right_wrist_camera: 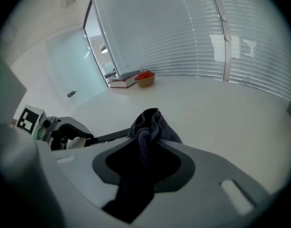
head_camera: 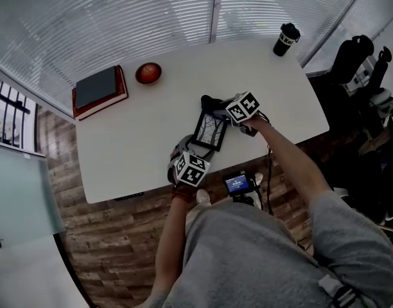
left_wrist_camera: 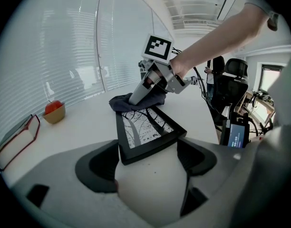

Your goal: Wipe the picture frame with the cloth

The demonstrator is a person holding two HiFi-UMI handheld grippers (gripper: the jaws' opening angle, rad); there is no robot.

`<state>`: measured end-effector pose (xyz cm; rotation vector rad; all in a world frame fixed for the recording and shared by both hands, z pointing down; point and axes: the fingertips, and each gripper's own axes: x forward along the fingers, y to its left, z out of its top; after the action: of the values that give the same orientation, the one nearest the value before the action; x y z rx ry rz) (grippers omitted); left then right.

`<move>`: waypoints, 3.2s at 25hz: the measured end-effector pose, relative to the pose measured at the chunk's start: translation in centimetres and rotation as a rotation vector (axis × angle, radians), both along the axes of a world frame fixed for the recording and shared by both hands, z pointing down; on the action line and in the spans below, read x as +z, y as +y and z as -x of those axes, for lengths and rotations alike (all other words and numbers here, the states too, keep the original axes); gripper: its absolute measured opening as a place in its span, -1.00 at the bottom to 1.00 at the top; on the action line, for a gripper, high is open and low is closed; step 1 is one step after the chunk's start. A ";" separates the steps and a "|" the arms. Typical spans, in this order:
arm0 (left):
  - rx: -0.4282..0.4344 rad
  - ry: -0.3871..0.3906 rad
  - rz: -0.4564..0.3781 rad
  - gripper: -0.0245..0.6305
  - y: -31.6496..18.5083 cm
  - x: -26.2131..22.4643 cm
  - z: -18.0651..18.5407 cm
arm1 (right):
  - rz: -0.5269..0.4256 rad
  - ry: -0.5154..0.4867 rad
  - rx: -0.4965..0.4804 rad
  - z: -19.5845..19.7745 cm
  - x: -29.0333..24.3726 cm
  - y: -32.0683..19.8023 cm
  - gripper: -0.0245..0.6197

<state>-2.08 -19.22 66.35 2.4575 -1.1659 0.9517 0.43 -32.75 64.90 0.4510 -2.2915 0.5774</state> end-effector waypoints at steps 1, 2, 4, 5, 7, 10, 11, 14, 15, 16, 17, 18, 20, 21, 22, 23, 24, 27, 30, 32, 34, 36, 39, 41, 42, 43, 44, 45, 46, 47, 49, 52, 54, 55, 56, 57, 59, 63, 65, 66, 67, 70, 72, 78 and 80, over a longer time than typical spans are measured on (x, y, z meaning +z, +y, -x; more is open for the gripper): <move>0.000 0.000 0.000 0.23 0.0 0.0 0.0 | 0.009 -0.003 0.003 -0.4 0.1 0.1 -0.54; 0.000 0.000 0.000 0.23 0.0 0.0 0.0 | 0.018 -0.007 0.010 -0.9 0.1 0.3 -0.54; 0.001 0.001 0.001 0.23 0.1 0.1 0.0 | 0.029 -0.014 0.024 -1.6 0.1 0.6 -0.55; 0.001 0.001 0.002 0.23 0.1 0.1 0.0 | 0.027 -0.016 0.032 -1.8 0.1 0.8 -0.55; 0.002 0.000 0.003 0.23 0.1 0.1 0.0 | 0.010 -0.020 0.052 -1.9 0.0 0.9 -0.56; 0.005 -0.002 0.001 0.22 0.1 0.1 -0.1 | -0.061 -0.002 0.063 -1.9 0.1 1.0 -0.56; 0.006 -0.004 -0.001 0.22 0.2 0.1 -0.1 | -0.112 0.017 0.051 -1.9 0.1 1.2 -0.56; 0.011 -0.006 0.004 0.23 0.2 0.2 -0.2 | -0.267 0.068 0.015 -1.8 0.0 1.7 -0.57; 0.014 -0.006 0.009 0.23 0.3 0.2 -0.2 | -0.284 0.073 0.014 -1.8 0.0 1.8 -0.58; 0.015 -0.005 0.014 0.23 0.3 0.2 -0.3 | -0.288 0.076 0.009 -1.9 -0.1 1.9 -0.58; 0.015 -0.005 0.017 0.23 0.3 0.1 -0.3 | -0.292 0.084 -0.004 -1.9 -0.2 2.0 -0.58; 0.014 -0.005 0.017 0.24 0.3 0.1 -0.3 | -0.301 0.096 -0.021 -2.0 -0.2 2.1 -0.58; 0.012 -0.005 0.010 0.24 0.2 0.0 -0.4 | -0.307 0.108 -0.037 -2.0 -0.3 2.2 -0.59; 0.011 -0.004 0.005 0.25 0.2 0.0 -0.3 | -0.299 0.105 -0.035 -2.0 -0.3 2.2 -0.59; 0.011 -0.003 0.002 0.24 0.2 0.0 -0.3 | -0.291 0.099 -0.032 -2.0 -0.4 2.3 -0.59; 0.012 -0.002 0.000 0.25 0.2 0.0 -0.3 | -0.285 0.094 -0.033 -2.0 -0.4 2.4 -0.59; 0.013 -0.002 0.000 0.25 0.1 0.0 -0.3 | -0.277 0.087 -0.039 -1.9 -0.5 2.6 -0.60; 0.018 -0.006 -0.003 0.24 0.1 0.0 -0.3 | -0.239 0.075 -0.081 -1.5 -0.2 4.4 -0.62; 0.017 -0.007 -0.003 0.24 0.2 0.1 -0.3 | -0.218 0.088 -0.104 -1.3 0.3 5.7 -0.63; 0.015 -0.007 -0.004 0.24 0.2 0.0 -0.3 | -0.189 0.086 -0.099 -1.2 0.3 5.8 -0.63; 0.013 -0.006 -0.004 0.24 0.1 0.0 -0.1 | -0.158 0.091 -0.105 -1.0 0.3 6.1 -0.63; 0.010 -0.006 -0.001 0.25 0.2 0.1 -0.1 | -0.135 0.095 -0.108 -0.8 0.4 6.5 -0.63; 0.008 -0.006 0.000 0.25 0.2 0.1 -0.1 | -0.123 0.089 -0.105 -0.7 0.4 7.0 -0.63; 0.007 -0.005 -0.002 0.25 0.2 0.0 -0.1 | -0.124 0.081 -0.102 -0.6 0.3 7.4 -0.63; 0.007 -0.005 -0.002 0.25 0.2 0.0 -0.1 | -0.125 0.077 -0.100 -0.6 0.3 7.5 -0.63; 0.007 -0.006 -0.002 0.25 0.2 0.0 -0.1 | -0.123 0.074 -0.098 -0.5 0.3 7.7 -0.63; 0.008 -0.006 -0.002 0.25 0.2 0.0 -0.2 | -0.120 0.071 -0.097 -0.5 0.3 7.9 -0.63; 0.009 -0.005 -0.001 0.25 0.2 0.1 -0.2 | -0.114 0.067 -0.097 -0.4 0.3 8.0 -0.63; 0.009 -0.005 -0.001 0.25 0.2 0.1 -0.2 | -0.109 0.063 -0.099 -0.3 0.4 8.3 -0.63; 0.008 -0.006 -0.001 0.25 0.2 0.2 -0.2 | -0.104 0.058 -0.100 -0.2 0.4 8.5 -0.63; 0.007 -0.006 -0.003 0.25 0.1 0.2 -0.2 | -0.095 0.048 -0.103 0.0 0.3 9.0 -0.63; 0.008 -0.006 -0.003 0.25 0.1 0.0 -0.2 | -0.063 0.030 -0.119 0.5 0.1 10.1 -0.64; 0.009 -0.006 -0.002 0.25 0.1 0.0 -0.2 | -0.029 0.023 -0.146 1.1 0.2 11.2 -0.64; 0.009 -0.006 -0.001 0.25 0.1 0.0 -0.2 | -0.018 0.023 -0.157 1.3 0.2 11.7 -0.65; 0.009 -0.006 -0.001 0.25 0.1 0.0 -0.2 | -0.014 0.027 -0.161 1.5 0.2 12.0 -0.65; 0.009 -0.006 -0.002 0.25 0.1 0.0 -0.2 | -0.012 0.030 -0.161 1.5 0.2 12.1 -0.65; 0.009 -0.006 -0.001 0.25 0.1 0.0 -0.2 | 0.008 0.026 -0.153 1.6 0.2 12.2 -0.65; 0.009 -0.005 -0.001 0.25 0.0 0.0 -0.2 | 0.089 -0.024 -0.123 1.9 0.2 12.7 -0.65; 0.009 -0.006 -0.002 0.25 0.0 0.0 -0.2 | 0.133 -0.064 -0.091 1.9 0.1 12.9 -0.66; 0.010 -0.006 -0.002 0.25 0.0 0.1 -0.2 | 0.150 -0.081 -0.076 1.9 0.1 12.9 -0.66; 0.010 -0.006 -0.002 0.25 0.0 0.1 -0.2 | 0.164 -0.094 -0.067 1.9 0.0 13.0 -0.66; 0.010 -0.003 0.001 0.25 0.0 0.2 -0.3 | 0.176 -0.102 -0.068 2.1 -0.1 13.2 -0.66; 0.008 -0.005 0.000 0.25 -0.1 0.2 0.0 | 0.177 -0.108 -0.075 2.4 -0.2 13.1 -0.66; 0.006 -0.003 0.005 0.25 0.3 0.2 -0.1 | 0.301 -0.184 -0.122 2.5 -0.7 14.8 -0.66; 0.003 -0.004 0.005 0.25 0.3 0.1 0.0 | 0.297 -0.209 -0.158 2.9 -1.3 15.4 -0.66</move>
<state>-2.06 -18.94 66.47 2.4553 -1.1607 0.9600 -2.42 -17.32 63.58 0.0669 -2.3568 0.9026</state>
